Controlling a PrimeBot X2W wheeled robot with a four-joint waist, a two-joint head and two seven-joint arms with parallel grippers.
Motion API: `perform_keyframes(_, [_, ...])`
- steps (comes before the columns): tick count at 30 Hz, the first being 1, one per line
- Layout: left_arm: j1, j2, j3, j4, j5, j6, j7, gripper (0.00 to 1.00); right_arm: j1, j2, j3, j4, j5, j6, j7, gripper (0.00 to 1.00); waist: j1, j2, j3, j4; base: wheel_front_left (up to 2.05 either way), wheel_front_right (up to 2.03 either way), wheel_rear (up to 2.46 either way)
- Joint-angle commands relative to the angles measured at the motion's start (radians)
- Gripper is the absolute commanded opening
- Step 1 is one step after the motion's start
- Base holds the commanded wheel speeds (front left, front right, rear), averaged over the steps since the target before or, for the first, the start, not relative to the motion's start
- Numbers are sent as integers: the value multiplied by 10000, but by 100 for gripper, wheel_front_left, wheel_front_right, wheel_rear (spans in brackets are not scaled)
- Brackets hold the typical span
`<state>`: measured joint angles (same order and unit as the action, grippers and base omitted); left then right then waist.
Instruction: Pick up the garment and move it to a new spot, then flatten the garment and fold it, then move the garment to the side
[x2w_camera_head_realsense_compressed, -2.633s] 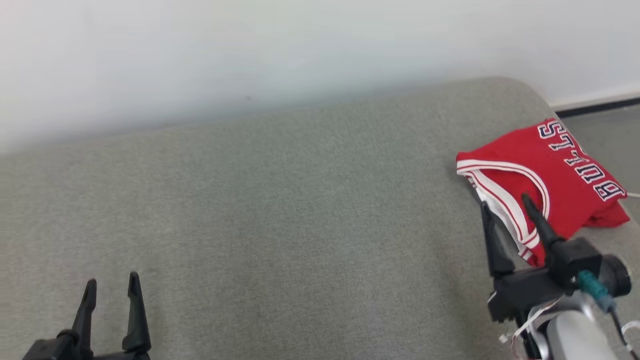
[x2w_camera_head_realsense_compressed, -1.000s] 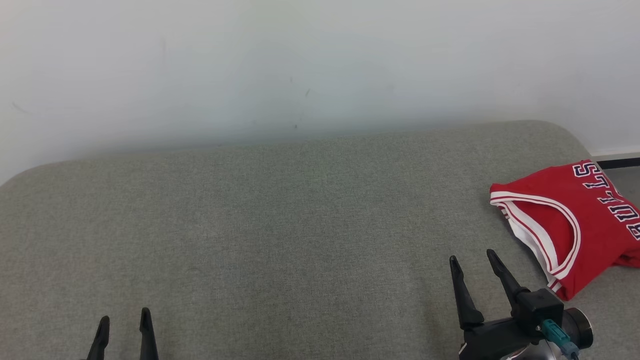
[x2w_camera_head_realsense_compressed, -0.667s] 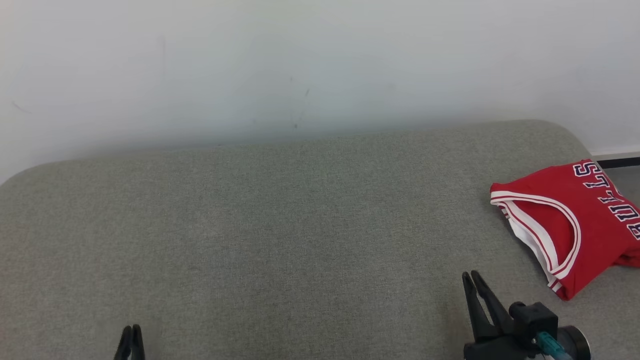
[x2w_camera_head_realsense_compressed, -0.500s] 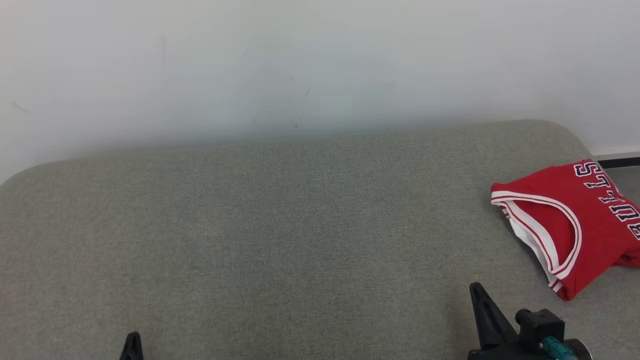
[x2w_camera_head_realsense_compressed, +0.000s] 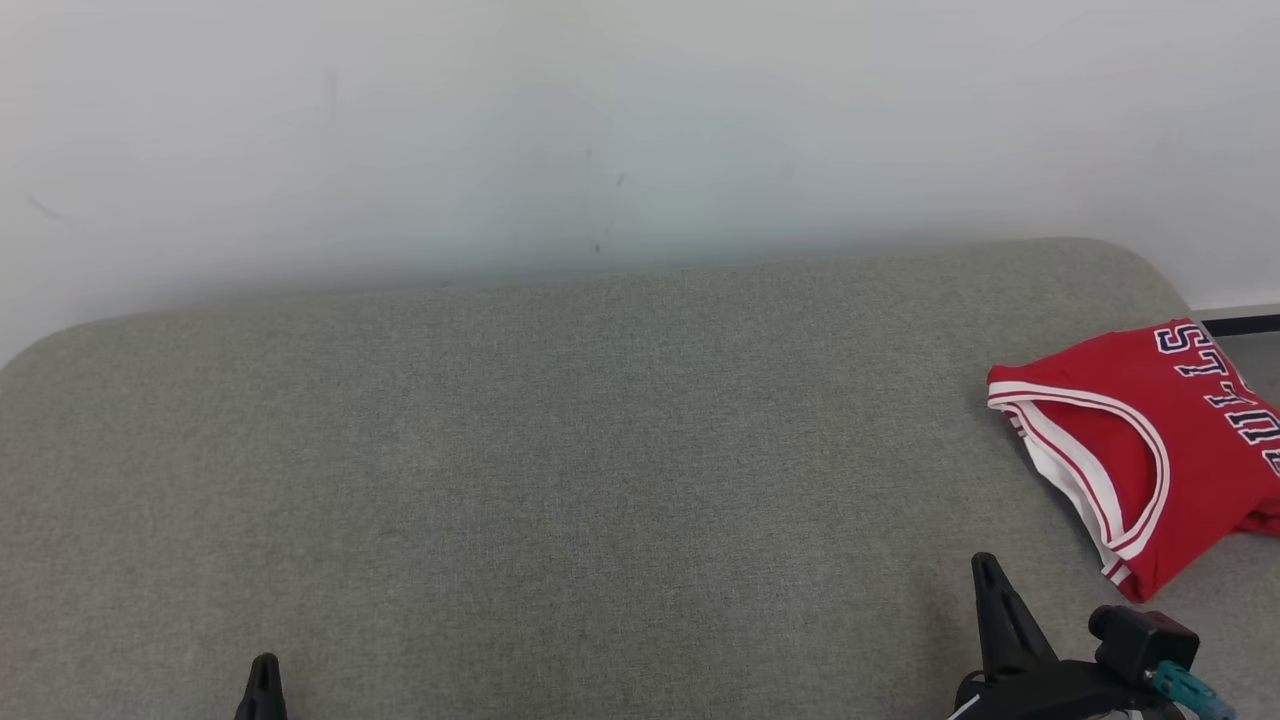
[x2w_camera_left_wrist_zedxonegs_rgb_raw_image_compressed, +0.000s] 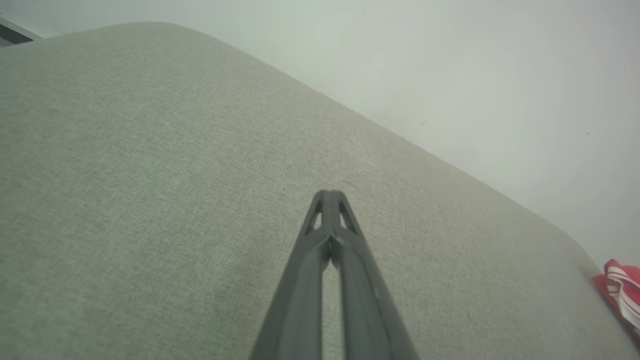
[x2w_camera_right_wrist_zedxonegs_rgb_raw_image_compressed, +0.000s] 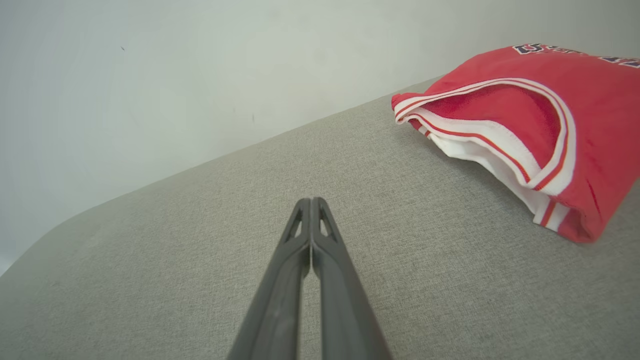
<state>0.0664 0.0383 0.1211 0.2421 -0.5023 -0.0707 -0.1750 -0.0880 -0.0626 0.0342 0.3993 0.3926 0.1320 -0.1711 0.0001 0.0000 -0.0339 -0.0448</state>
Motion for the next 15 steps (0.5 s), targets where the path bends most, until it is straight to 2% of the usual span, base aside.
perform_keyframes(1, [-287, 61, 8, -157, -437, -43, 92, 0, -212, 9, -79, -228, 486, -4, 95, 0, -1, 0, 5, 7, 0, 0, 0])
perform_keyframes(15, [-595, 79, -13, -136, -2546, -161, 639, 0, -224, 32, -353, -510, 2811, -6, 637, 0, -1, 0, 54, 66, 0, 0, 0])
